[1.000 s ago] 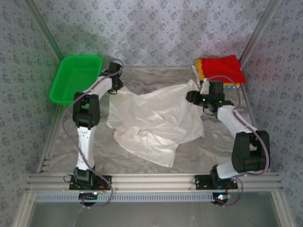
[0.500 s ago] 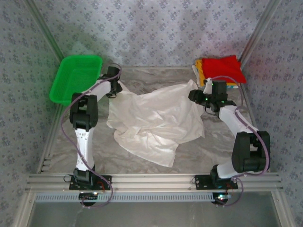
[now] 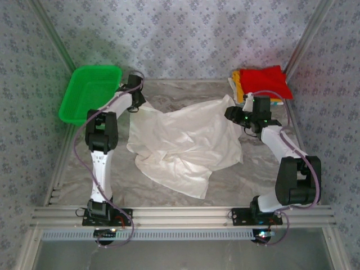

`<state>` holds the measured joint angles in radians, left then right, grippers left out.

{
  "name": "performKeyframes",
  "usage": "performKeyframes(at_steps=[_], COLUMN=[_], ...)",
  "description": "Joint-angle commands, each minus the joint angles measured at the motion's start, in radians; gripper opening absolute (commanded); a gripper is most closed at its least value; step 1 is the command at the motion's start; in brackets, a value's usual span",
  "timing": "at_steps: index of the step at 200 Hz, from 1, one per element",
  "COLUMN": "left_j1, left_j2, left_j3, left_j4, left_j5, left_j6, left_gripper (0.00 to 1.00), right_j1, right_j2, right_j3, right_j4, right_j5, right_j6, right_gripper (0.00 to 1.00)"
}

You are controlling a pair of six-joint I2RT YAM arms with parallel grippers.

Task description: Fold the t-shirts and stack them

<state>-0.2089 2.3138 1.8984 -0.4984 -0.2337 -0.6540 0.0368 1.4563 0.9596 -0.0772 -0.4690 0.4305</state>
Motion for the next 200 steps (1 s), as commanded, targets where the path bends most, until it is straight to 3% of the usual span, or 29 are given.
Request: performKeyframes(at_steps=[1,34,70,78,88,100,139,154,166,175,187,200], left_j1=[-0.018,-0.049,-0.086,-0.089,-0.092,-0.098,-0.122,-0.132,-0.117,-0.095,-0.064,-0.035], left_j2=[0.015,0.125,0.395,0.448,0.485,0.480,0.350,0.258,0.157,0.042,-0.164,-0.365], left_j3=[0.096,0.341,0.860,0.955,1.012,1.001,0.987,0.915,0.776,0.549,0.135,-0.244], left_j4=[-0.064,-0.164,-0.328,-0.334,-0.316,-0.268,-0.316,-0.315,-0.266,-0.124,0.191,0.476], left_j5=[-0.049,-0.050,-0.008,0.017,0.049,0.075,0.024,-0.022,0.030,0.136,0.242,0.248], left_j6=[0.044,0.110,0.188,0.195,0.201,0.219,0.313,0.354,0.322,0.280,0.187,0.126], left_gripper=[0.00,0.00,0.00,0.12,0.47,0.70,0.79,0.78,0.74,0.71,0.68,0.66], right_j1=[-0.007,-0.006,-0.007,-0.008,-0.008,-0.008,-0.005,0.002,0.015,0.028,0.054,0.091], right_j2=[-0.019,-0.018,-0.010,-0.008,-0.007,-0.004,0.008,0.017,0.033,0.052,0.085,0.143], right_j3=[-0.006,-0.004,-0.003,-0.002,0.000,0.001,0.017,0.026,0.040,0.064,0.118,0.212], right_j4=[0.014,0.016,0.022,0.023,0.023,0.023,0.014,0.010,-0.005,-0.042,-0.126,-0.273], right_j5=[-0.026,-0.028,-0.033,-0.037,-0.040,-0.043,-0.043,-0.024,0.010,0.044,0.125,0.210], right_j6=[0.014,0.018,0.025,0.027,0.029,0.031,0.031,0.023,0.013,0.003,-0.022,-0.063], right_gripper=[0.43,0.43,0.43,0.43,0.43,0.44,0.44,0.44,0.44,0.44,0.44,0.47])
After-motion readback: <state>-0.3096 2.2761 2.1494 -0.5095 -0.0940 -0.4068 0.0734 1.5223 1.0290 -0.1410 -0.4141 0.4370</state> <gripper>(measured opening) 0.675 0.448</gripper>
